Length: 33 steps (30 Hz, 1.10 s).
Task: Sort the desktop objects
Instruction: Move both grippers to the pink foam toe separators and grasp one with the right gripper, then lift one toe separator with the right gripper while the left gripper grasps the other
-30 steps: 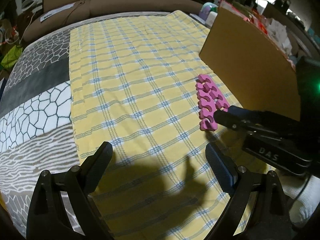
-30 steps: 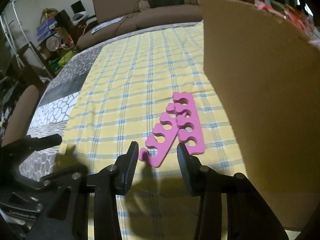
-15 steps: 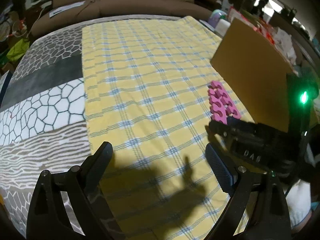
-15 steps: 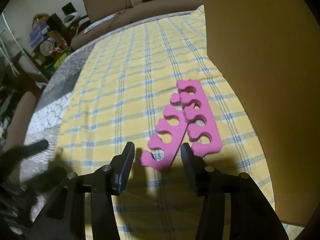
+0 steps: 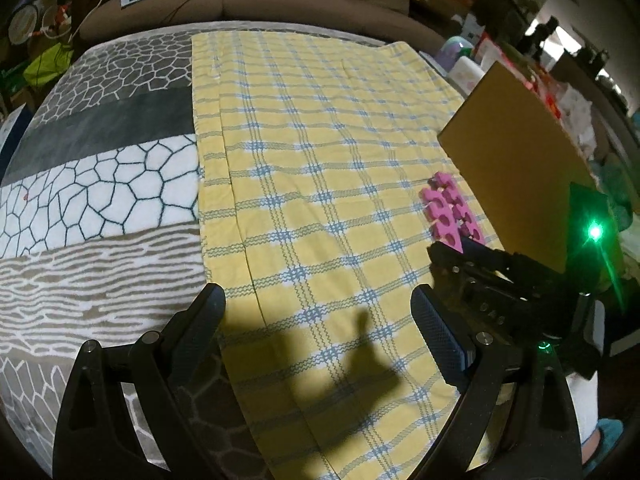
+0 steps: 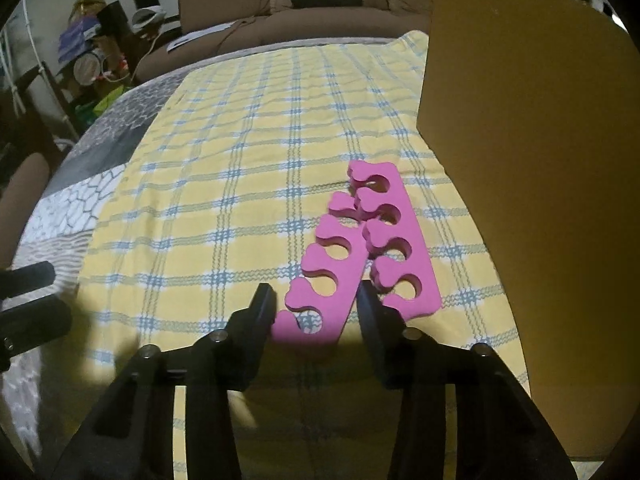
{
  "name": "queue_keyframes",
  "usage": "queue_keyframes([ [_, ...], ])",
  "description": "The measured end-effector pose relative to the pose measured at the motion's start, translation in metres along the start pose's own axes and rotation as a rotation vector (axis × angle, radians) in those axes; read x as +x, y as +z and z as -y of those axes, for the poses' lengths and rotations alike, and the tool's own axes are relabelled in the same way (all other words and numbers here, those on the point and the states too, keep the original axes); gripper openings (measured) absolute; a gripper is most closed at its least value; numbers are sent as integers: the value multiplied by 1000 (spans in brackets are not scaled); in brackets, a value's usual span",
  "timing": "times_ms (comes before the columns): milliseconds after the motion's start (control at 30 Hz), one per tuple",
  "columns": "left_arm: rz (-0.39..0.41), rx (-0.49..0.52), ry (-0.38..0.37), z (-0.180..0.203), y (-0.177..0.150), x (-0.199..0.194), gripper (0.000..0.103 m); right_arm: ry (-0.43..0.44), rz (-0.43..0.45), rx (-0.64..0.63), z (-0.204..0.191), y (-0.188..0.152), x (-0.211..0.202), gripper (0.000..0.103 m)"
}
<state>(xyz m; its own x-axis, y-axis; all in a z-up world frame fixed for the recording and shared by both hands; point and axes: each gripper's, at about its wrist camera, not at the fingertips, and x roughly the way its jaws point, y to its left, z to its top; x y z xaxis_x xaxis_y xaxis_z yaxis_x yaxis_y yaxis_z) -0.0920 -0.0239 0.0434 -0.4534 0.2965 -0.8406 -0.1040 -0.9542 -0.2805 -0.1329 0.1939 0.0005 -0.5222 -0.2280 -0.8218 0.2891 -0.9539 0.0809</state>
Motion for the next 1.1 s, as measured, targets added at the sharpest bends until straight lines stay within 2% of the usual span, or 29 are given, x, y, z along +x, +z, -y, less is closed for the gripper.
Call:
queue_keyframes([
  [233, -4, -17, -43, 9, 7, -3, 93, 121, -71, -7, 4, -6, -17, 33],
  [433, -28, -17, -83, 35, 22, 10, 93, 221, -116, 1, 7, -24, -39, 33],
  [600, -56, 44, -89, 66, 41, 35, 93, 226, -124, 18, 15, -38, -44, 33],
  [700, -85, 87, -66, 86, 52, 54, 93, 230, -132, 28, 23, -47, -49, 33],
  [867, -143, 27, -107, 103, 64, 84, 93, 254, -141, 53, 34, -59, -57, 33],
  [1100, -205, -12, -28, 128, 68, 120, 93, 237, -123, 24, 35, -66, -63, 33],
])
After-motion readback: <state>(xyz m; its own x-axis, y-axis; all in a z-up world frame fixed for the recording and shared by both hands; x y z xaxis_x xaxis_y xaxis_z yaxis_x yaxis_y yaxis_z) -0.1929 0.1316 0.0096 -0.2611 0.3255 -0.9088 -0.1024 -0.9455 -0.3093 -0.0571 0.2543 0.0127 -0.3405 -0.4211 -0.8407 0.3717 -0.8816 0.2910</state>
